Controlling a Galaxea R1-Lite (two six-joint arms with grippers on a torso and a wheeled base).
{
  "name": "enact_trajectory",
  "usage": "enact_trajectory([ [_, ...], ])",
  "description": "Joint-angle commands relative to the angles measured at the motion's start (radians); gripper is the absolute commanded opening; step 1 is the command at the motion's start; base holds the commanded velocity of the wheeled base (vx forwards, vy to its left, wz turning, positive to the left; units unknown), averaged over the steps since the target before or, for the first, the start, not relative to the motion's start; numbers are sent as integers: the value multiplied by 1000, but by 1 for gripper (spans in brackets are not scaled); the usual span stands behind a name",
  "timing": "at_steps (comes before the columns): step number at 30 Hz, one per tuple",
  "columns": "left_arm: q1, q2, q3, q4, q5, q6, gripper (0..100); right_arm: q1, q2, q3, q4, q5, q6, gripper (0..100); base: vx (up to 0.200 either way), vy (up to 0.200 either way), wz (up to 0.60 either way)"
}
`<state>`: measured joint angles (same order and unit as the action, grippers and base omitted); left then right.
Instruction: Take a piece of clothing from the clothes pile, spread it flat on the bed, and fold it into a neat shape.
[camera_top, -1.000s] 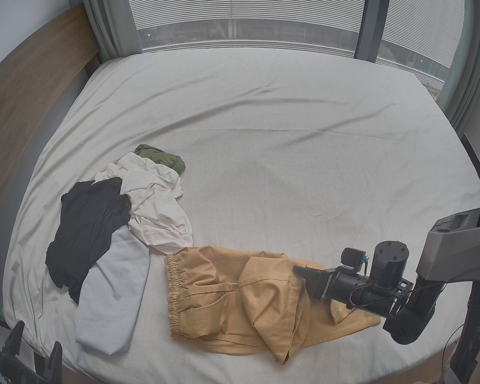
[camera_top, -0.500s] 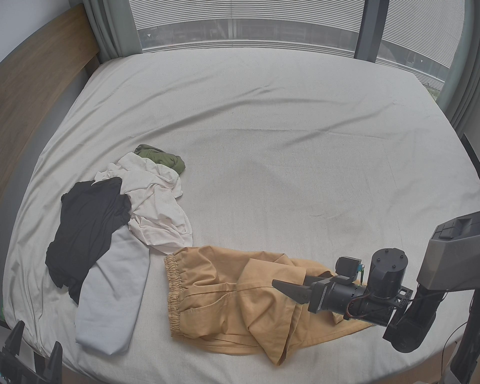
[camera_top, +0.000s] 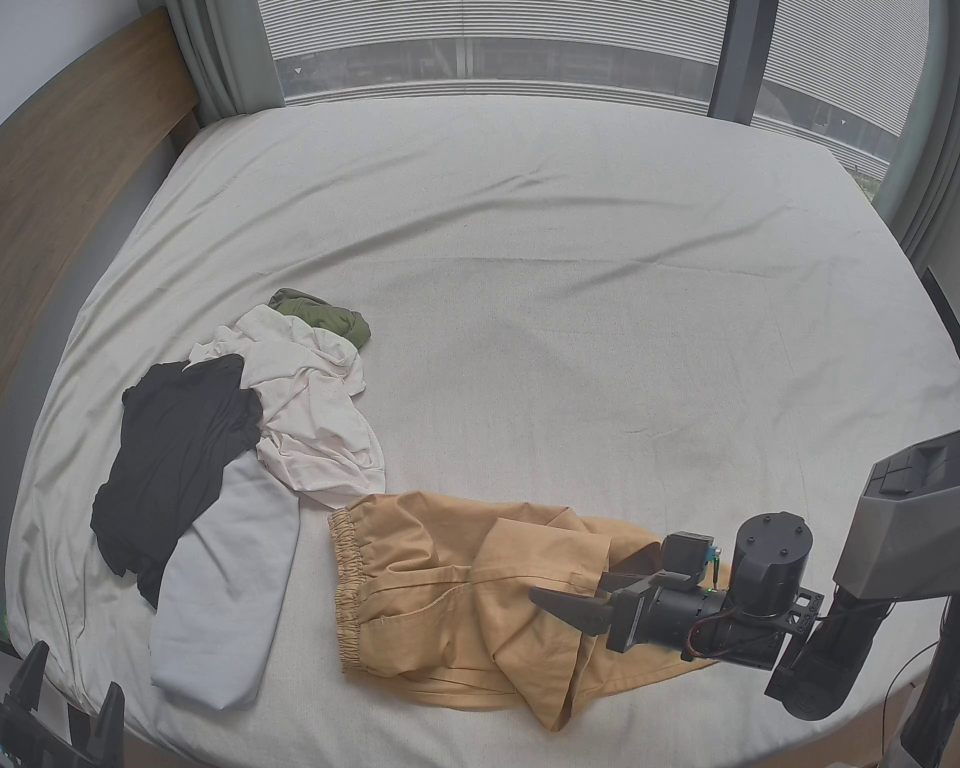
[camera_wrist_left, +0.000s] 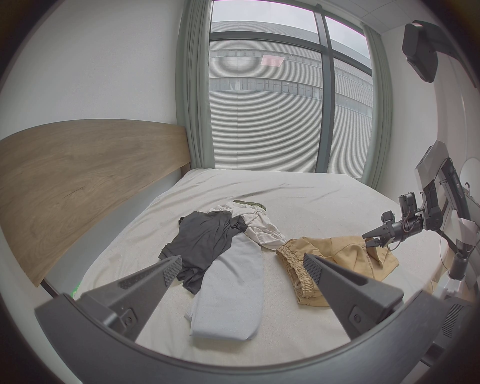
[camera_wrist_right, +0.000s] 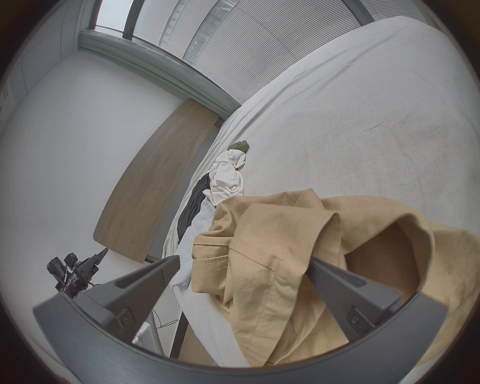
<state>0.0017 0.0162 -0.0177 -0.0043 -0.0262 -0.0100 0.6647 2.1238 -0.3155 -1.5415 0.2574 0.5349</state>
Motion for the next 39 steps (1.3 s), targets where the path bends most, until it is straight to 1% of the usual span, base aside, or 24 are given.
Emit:
enact_trajectory([
  [1, 0, -16, 18, -2, 0, -1, 100, 15, 21, -17, 0, 0, 0, 100, 0, 0, 0],
  [8, 0, -16, 18, 0, 0, -1, 100, 47, 31, -45, 1, 2, 4, 100, 0, 0, 0],
  [30, 0, -16, 18, 0, 0, -1, 100, 79, 91, -112, 1, 0, 2, 100, 0, 0, 0],
  [31, 0, -16, 18, 0, 0, -1, 100, 79, 91, -114, 1, 0, 2, 0, 0, 0, 0],
  [39, 0, -16, 18, 0, 0, -1, 100, 79, 97, -114, 1, -1, 0, 0, 0, 0, 0],
])
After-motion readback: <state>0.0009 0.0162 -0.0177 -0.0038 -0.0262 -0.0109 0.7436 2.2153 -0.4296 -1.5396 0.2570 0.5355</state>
